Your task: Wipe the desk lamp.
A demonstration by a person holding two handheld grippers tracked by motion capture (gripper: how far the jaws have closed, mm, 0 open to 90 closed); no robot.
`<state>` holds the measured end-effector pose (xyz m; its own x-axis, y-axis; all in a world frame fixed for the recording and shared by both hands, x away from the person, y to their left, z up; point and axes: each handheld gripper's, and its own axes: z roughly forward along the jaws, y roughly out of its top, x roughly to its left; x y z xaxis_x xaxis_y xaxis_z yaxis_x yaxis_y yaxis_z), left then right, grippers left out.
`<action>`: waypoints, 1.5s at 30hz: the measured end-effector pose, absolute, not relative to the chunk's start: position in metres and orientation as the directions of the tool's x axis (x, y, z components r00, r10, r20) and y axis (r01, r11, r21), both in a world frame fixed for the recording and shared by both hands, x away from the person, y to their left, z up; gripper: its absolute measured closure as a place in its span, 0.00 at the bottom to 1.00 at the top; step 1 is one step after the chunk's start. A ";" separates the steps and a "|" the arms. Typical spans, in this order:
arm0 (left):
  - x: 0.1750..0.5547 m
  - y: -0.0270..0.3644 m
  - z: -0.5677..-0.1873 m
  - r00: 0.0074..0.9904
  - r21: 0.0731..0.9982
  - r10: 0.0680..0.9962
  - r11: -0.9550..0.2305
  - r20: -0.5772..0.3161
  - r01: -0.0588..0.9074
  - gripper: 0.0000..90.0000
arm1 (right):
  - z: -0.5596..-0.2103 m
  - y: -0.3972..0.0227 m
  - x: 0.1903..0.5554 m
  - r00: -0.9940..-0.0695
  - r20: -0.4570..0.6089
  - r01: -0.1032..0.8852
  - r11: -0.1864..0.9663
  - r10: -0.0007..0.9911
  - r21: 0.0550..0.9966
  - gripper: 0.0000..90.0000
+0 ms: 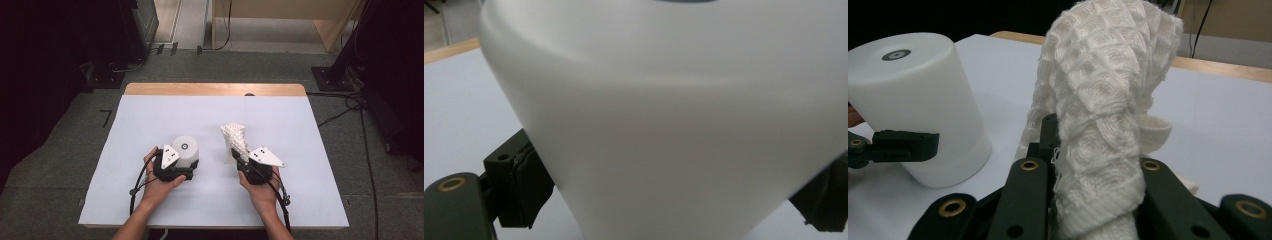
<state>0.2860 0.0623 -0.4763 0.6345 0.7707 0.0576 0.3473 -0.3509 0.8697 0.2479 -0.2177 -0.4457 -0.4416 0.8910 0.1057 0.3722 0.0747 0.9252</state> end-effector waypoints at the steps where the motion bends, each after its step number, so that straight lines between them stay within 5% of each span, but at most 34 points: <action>1: 0.286 0.062 -0.476 0.629 0.869 0.776 -0.345 0.052 0.354 0.09 | -0.446 -0.218 0.248 -0.442 0.103 0.370 0.076 0.891 0.926 0.85; 6: 0.281 0.063 -0.473 0.560 0.896 0.828 -0.234 -0.019 0.376 0.05 | -0.446 -0.218 0.248 -0.434 0.102 0.371 0.074 0.895 0.926 0.84; 14: 0.277 0.046 -0.478 0.447 0.871 0.894 -0.231 0.014 0.434 0.08 | -0.447 -0.216 0.248 -0.435 0.105 0.379 0.076 0.894 0.922 0.83; 18: 0.279 0.050 -0.477 0.471 0.874 0.882 -0.223 -0.008 0.432 0.09 | -0.450 -0.214 0.248 -0.436 0.103 0.386 0.083 0.894 0.919 0.83; 30: 0.289 0.082 -0.454 0.697 0.886 0.636 -0.045 -0.331 0.461 0.09 | -0.459 -0.186 0.243 -0.522 0.090 0.394 0.147 0.848 0.907 0.84; 45: 0.284 0.061 -0.459 0.758 0.872 0.589 -0.175 -0.280 0.458 0.09 | -0.452 -0.167 0.231 -0.586 0.071 0.345 0.169 0.807 0.923 0.85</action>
<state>0.2836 0.0615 -0.4590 0.7579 0.5890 -0.2804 0.4582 -0.1748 0.8715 0.2308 -0.1675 -0.4521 -0.5856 0.8075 0.0711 0.3454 0.1692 0.9231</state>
